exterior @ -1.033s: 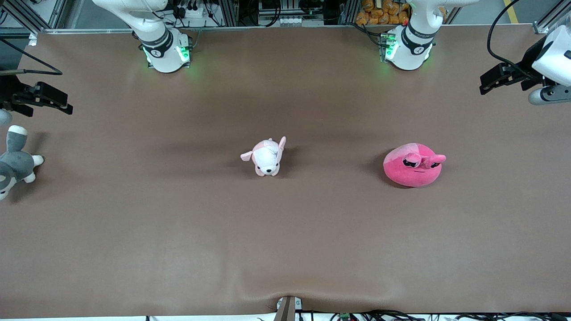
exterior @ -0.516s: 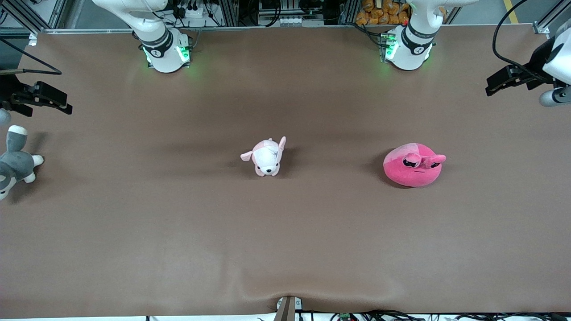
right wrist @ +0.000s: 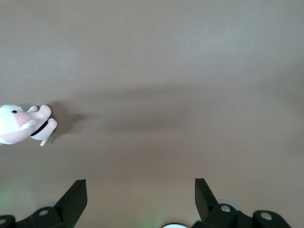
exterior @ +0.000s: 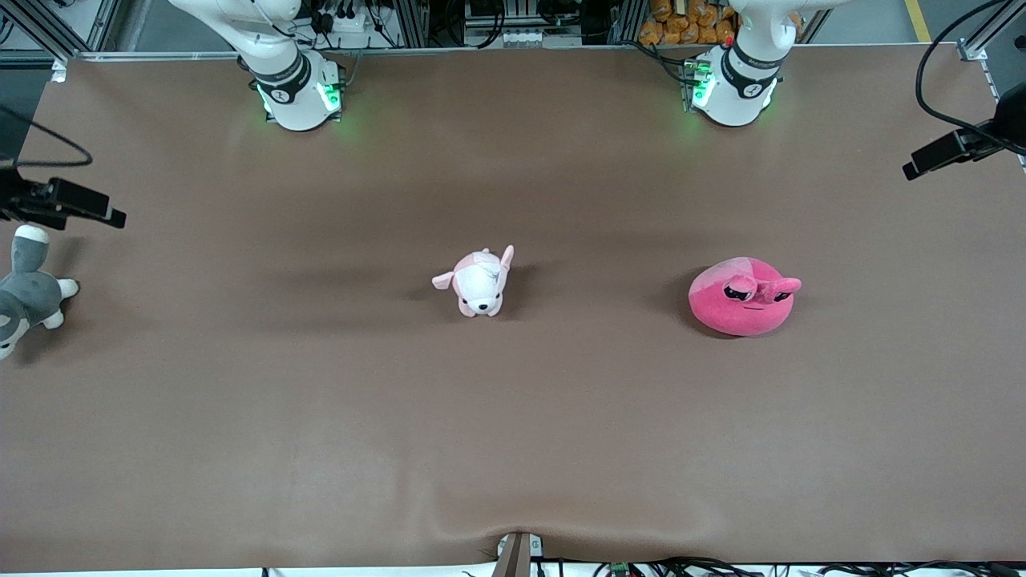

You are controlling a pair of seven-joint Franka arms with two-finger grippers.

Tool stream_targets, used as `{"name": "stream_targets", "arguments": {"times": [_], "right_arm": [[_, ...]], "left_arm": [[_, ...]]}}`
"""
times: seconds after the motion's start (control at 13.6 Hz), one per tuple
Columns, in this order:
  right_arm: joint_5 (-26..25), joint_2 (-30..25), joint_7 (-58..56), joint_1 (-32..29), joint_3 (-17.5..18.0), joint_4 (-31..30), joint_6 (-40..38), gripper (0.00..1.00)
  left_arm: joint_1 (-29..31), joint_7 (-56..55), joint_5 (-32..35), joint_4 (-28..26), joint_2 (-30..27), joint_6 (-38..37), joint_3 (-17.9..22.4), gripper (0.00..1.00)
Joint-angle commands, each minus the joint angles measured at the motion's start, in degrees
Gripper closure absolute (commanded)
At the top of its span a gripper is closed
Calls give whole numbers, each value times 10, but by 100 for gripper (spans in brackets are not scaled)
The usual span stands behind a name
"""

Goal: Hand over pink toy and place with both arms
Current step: 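Reach the left gripper to the pink plush tail while the right gripper advances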

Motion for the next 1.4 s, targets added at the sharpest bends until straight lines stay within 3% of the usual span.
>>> {"name": "stream_targets", "arguments": {"times": [0.0, 0.3, 0.81, 1.11, 1.33], "right_arm": [[24, 16, 35, -19, 8, 0, -35, 0], [26, 24, 166, 23, 12, 0, -41, 0], [182, 43, 446, 93, 12, 1, -32, 0], [231, 43, 626, 132, 12, 3, 28, 0], [244, 48, 780, 181, 12, 3, 95, 0]], "left_arm": [[10, -96, -19, -19, -4, 9, -4, 0], [7, -243, -19, -41, 14, 22, -7, 0], [-3, -518, -82, -56, 112, 60, -13, 0], [6, -571, -141, -59, 156, 79, -14, 0], [4, -588, -148, -101, 159, 136, -14, 0]]}}
